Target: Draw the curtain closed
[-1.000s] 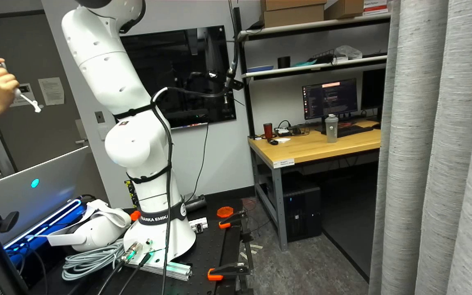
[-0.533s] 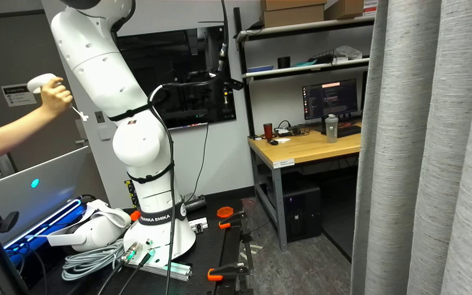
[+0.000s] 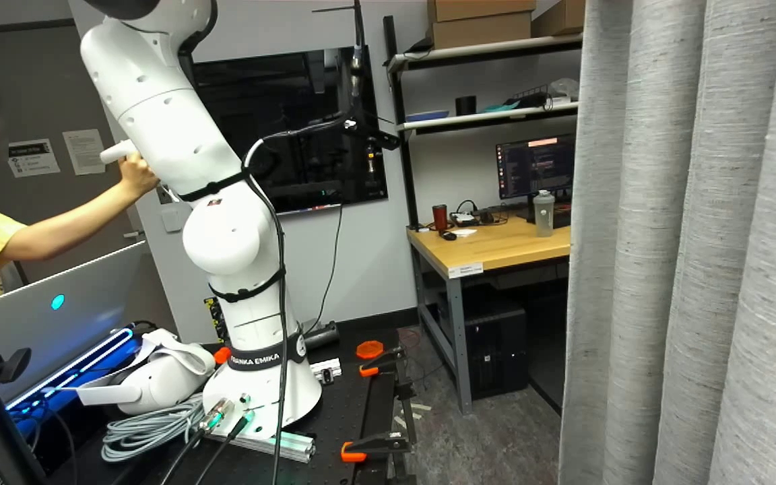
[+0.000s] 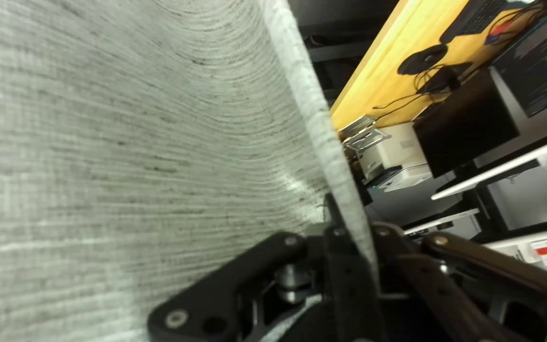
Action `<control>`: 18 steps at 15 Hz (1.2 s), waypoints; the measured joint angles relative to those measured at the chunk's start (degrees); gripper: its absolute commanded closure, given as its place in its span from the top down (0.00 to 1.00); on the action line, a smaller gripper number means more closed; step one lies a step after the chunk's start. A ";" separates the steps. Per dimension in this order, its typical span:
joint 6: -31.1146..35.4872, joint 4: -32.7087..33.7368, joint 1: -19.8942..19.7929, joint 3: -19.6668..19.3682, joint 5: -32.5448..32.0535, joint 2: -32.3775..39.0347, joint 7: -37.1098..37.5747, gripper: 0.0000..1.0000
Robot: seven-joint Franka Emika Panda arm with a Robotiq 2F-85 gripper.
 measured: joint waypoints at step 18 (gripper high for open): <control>-0.86 1.27 7.39 34.10 -0.27 -3.41 23.56 0.00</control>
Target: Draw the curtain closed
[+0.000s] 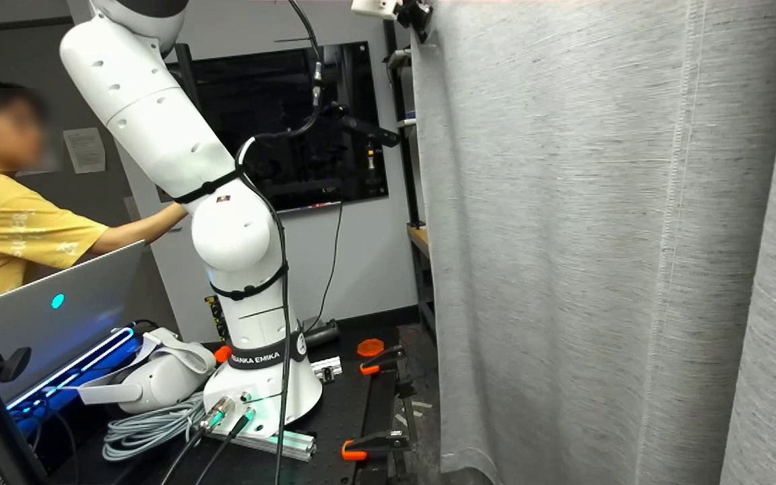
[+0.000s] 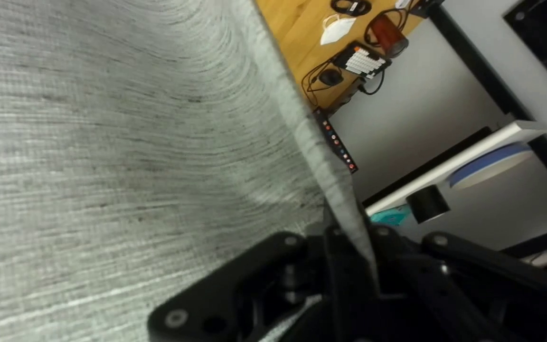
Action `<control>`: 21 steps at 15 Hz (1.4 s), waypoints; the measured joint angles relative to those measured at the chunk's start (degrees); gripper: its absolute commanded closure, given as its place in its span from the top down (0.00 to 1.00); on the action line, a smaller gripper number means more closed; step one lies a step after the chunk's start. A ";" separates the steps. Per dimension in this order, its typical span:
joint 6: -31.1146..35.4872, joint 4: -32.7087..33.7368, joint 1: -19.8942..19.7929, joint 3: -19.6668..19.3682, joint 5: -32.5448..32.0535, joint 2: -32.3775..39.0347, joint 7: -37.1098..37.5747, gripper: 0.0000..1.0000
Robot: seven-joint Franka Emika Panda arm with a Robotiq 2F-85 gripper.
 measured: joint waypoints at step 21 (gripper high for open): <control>11.20 9.23 0.30 17.10 -19.02 10.94 20.24 0.00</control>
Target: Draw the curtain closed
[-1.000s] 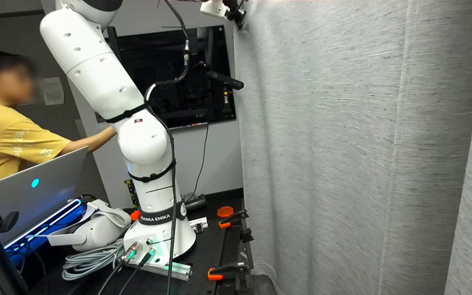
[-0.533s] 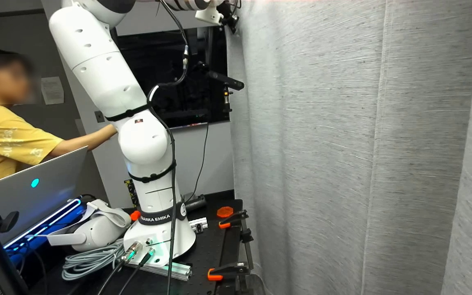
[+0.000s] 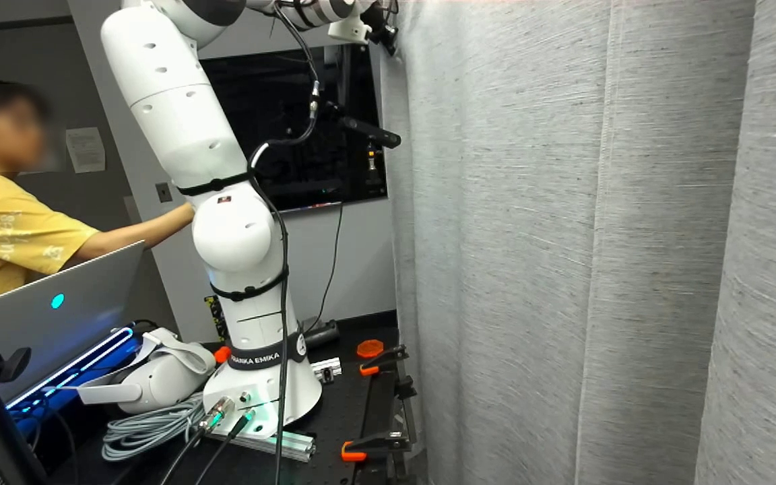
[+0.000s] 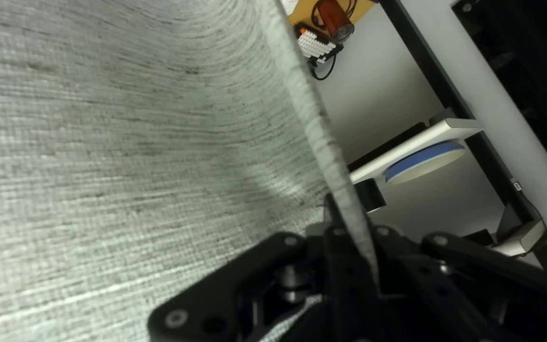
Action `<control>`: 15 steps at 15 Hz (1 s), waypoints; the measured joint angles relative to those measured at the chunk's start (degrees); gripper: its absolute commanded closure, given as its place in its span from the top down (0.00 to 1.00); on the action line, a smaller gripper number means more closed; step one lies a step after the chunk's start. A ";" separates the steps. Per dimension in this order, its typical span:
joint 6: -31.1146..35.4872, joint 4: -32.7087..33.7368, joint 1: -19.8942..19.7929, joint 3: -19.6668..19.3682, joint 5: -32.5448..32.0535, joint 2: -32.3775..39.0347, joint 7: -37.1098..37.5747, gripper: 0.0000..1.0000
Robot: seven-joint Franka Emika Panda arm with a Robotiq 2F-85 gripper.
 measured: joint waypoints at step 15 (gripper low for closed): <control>0.00 3.26 -4.55 2.07 -23.59 6.54 14.86 0.00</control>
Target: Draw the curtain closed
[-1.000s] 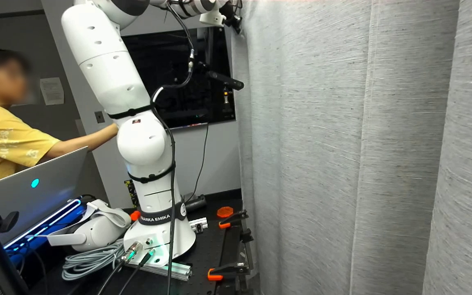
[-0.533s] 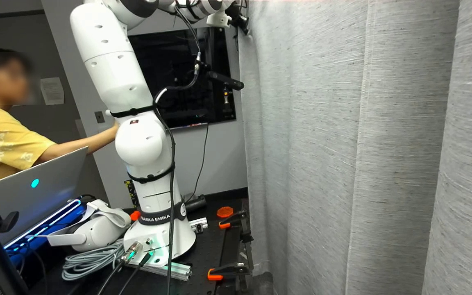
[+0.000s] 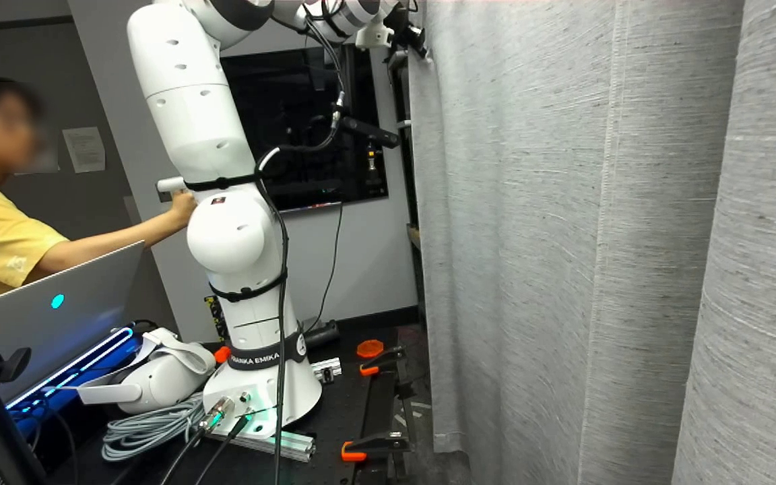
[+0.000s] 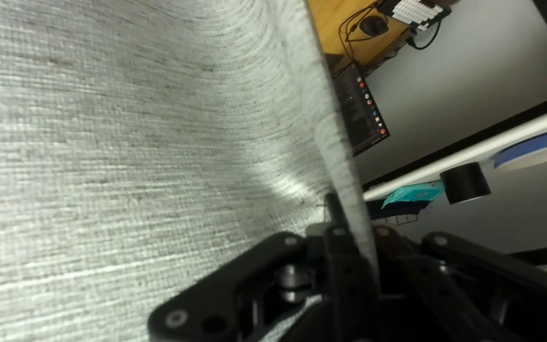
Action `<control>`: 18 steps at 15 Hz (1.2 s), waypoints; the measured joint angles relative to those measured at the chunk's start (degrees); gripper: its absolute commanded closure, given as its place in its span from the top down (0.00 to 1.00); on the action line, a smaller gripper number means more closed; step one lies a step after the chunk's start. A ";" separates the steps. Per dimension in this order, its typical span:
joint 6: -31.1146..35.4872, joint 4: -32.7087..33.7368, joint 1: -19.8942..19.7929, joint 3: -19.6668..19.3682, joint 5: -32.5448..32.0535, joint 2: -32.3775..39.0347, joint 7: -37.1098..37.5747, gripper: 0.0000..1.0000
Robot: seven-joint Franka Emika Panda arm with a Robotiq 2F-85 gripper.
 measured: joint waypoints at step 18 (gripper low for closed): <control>0.00 2.86 1.20 -0.65 -9.08 4.05 4.72 0.02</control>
